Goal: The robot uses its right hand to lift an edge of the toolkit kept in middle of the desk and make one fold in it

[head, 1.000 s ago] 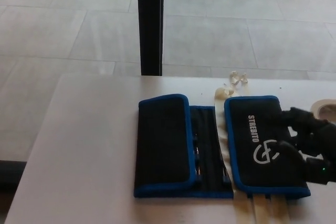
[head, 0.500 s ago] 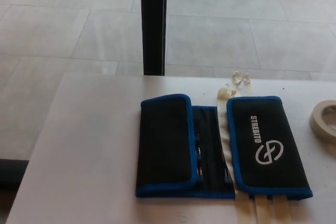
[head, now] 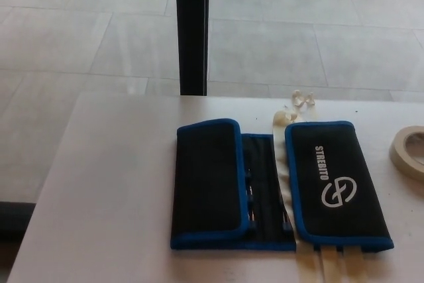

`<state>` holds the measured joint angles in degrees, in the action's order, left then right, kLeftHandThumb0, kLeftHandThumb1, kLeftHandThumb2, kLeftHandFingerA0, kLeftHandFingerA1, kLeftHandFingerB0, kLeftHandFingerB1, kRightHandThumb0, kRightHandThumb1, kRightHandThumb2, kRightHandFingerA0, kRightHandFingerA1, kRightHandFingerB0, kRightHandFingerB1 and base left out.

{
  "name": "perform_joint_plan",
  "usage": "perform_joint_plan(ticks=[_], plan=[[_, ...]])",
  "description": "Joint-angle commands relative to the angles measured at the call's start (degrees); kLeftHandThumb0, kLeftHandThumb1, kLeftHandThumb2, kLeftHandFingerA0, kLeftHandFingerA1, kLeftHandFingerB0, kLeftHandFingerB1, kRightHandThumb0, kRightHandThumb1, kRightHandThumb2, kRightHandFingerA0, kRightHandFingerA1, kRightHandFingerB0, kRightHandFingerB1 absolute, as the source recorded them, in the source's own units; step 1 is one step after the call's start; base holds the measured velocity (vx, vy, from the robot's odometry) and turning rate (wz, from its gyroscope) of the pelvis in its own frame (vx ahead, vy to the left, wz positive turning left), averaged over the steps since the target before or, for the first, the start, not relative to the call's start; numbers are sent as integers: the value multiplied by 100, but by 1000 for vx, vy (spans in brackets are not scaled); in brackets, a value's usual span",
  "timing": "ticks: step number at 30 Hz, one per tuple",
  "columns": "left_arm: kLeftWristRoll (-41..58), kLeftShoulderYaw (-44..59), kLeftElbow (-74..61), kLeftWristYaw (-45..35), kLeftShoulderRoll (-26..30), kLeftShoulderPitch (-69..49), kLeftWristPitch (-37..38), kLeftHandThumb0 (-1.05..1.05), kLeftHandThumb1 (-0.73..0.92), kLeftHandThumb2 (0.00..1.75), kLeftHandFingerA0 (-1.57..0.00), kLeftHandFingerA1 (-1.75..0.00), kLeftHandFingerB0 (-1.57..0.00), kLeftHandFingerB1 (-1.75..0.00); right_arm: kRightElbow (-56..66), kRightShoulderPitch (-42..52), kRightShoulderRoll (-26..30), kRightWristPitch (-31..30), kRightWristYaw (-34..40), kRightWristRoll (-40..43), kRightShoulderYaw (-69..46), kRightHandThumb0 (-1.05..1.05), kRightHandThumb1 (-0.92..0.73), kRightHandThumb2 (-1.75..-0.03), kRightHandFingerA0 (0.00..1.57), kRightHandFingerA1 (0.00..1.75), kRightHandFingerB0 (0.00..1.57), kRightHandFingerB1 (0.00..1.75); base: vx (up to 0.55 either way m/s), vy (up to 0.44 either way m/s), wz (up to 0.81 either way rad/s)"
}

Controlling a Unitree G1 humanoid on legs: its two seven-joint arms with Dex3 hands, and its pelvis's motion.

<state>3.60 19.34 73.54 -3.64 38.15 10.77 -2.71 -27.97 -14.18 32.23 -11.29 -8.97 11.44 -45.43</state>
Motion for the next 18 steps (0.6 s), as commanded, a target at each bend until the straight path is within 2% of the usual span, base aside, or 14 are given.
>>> perform_joint_plan(ticks=[1, 4, 5, 6, 7, 8, 9, 10, 11, 12, 13, 14, 16, 18], plan=[[70, 58, 46, -2, 33, -147, 47, -76, 91, 66, -42, -65, -33, -48, -2542, 86, 253, 1259, 1900, 1644, -2438, -80, -76, -62, 64, 113, 29, 96, 0, 0, 0], [85, 70, 36, 46, -12, -133, 21, -76, 91, 67, -45, -68, -31, -48, -2955, -26, 174, 1353, 2148, 1941, -2830, -79, -77, -63, 59, 121, 24, 107, 0, 0, 0], [89, 76, 50, 33, -7, -138, 19, -76, 90, 67, -45, -68, -33, -49, -3238, -80, 150, 1345, 2295, 2099, -3007, -80, -81, -64, 65, 131, 18, 109, 0, 0, 0], [97, 85, 41, 24, -2, -152, 29, -76, 91, 67, -45, -68, -33, -50, -3338, -70, 99, 1344, 2297, 2074, -3023, -79, -85, -64, 110, 145, 30, 112, 0, 0, 0], [107, 92, 28, 30, -9, -154, 16, -76, 91, 66, -45, -69, -33, -51, -3402, -59, 76, 1305, 2285, 2083, -3060, -78, -87, -66, 97, 147, 17, 116, 0, 0, 0], [113, 99, 24, 38, -16, -155, 8, -74, 70, 108, -45, -71, -34, -60, -3509, -63, 60, 1282, 2305, 2130, -3133, -77, -88, -65, 113, 146, 25, 119, 0, 0, 0], [113, 103, 23, 40, -18, -155, 6, -74, 70, 108, -45, -71, -34, -60, -3588, -79, 75, 1296, 2306, 2128, -3183, -77, -88, -65, 113, 146, 25, 119, 0, 0, 0], [113, 105, 22, 41, -24, -157, -3, -76, 90, 68, -44, -66, -35, -49, -3674, -63, 69, 1256, 2286, 2141, -3218, -77, -85, -65, 116, 155, 29, 110, 0, 0, 0], [114, 107, 20, 43, -32, -161, -18, -76, 90, 68, -44, -66, -35, -49, -3804, -39, 60, 1196, 2257, 2159, -3272, -77, -85, -65, 116, 155, 29, 110, 0, 0, 0], [120, 115, 17, 46, -37, -164, -18, -73, 70, 109, -42, -68, -30, -57, -3836, -48, 59, 1139, 2211, 2140, -3283, -78, -86, -64, 120, 155, 35, 122, 0, 0, 0], [117, 117, 15, 61, -39, -172, -5, -76, 91, 67, -46, -67, -37, -50, -3855, -42, 23, 1168, 2072, 2096, -3260, -77, -85, -67, 106, 159, 44, 123, 0, 0, 0], [95, 99, 20, 63, -41, -162, 26, -76, 91, 67, -46, -66, -35, -49, -3854, -45, -6, 1159, 1930, 2108, -3272, -79, -85, -69, 92, 158, 29, 111, 0, 0, 0], [157, 165, 37, 46, -56, -133, 3, -75, 89, 67, -44, -66, -32, -48, -3889, -97, -15, 1166, 1903, 2076, -3265, -81, -83, -70, 92, 150, 2, 112, 0, 0, 0], [137, 163, 38, 63, -67, -138, -2, -75, 90, 67, -44, -68, -32, -49, -3925, -155, -1, 1114, 1752, 2162, -3315, -81, -83, -69, 81, 150, 0, 94, 0, 0, 0]])
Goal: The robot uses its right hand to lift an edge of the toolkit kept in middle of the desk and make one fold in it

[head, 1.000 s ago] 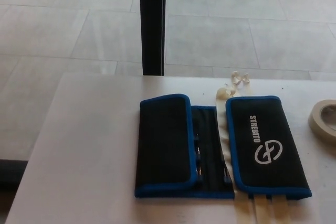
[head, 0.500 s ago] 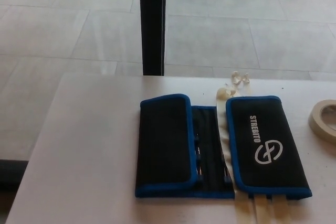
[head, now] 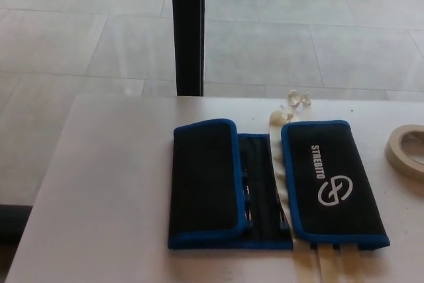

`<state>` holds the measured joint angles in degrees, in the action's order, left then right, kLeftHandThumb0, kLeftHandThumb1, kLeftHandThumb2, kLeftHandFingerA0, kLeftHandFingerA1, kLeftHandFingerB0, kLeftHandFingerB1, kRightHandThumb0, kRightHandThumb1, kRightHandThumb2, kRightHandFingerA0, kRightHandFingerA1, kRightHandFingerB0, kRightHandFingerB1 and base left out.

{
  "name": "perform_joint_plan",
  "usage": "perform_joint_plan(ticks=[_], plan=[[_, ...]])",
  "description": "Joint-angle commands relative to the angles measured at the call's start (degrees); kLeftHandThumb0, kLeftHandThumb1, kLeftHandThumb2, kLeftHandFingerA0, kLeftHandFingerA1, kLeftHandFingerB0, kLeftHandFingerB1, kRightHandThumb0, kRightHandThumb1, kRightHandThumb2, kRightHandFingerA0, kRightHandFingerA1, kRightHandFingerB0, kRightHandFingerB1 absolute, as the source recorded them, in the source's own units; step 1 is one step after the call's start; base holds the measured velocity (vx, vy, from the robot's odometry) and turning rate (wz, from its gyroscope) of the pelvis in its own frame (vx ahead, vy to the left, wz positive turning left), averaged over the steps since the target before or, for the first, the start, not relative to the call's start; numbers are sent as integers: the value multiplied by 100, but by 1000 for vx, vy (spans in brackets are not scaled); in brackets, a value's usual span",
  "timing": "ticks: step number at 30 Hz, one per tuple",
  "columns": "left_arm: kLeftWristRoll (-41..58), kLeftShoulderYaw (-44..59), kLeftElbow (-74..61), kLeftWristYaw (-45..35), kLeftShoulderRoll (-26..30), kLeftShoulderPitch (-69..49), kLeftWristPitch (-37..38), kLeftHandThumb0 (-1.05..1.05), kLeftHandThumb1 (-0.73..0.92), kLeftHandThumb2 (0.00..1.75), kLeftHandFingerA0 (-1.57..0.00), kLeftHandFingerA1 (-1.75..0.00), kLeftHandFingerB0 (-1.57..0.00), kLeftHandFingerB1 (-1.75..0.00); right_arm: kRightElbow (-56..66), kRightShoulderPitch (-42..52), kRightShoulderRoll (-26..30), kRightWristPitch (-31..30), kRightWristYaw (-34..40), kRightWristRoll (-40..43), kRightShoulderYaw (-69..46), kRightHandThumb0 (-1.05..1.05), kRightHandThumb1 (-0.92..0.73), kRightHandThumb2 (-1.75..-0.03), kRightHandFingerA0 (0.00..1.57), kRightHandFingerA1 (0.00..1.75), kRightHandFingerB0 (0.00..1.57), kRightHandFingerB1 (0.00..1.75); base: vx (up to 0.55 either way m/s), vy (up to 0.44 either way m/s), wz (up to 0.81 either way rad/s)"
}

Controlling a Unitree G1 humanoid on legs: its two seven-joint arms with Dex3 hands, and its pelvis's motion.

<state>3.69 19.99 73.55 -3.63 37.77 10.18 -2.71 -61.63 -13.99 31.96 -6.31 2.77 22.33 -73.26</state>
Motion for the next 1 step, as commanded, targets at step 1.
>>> perform_joint_plan(ticks=[1], plan=[[127, 97, 38, 62, -29, -79, -2, -75, 90, 67, -44, -68, -32, -49, -559, -173, 25, 616, 578, 1073, -532, -81, -83, -69, 81, 150, 0, 94, 0, 0, 0]])
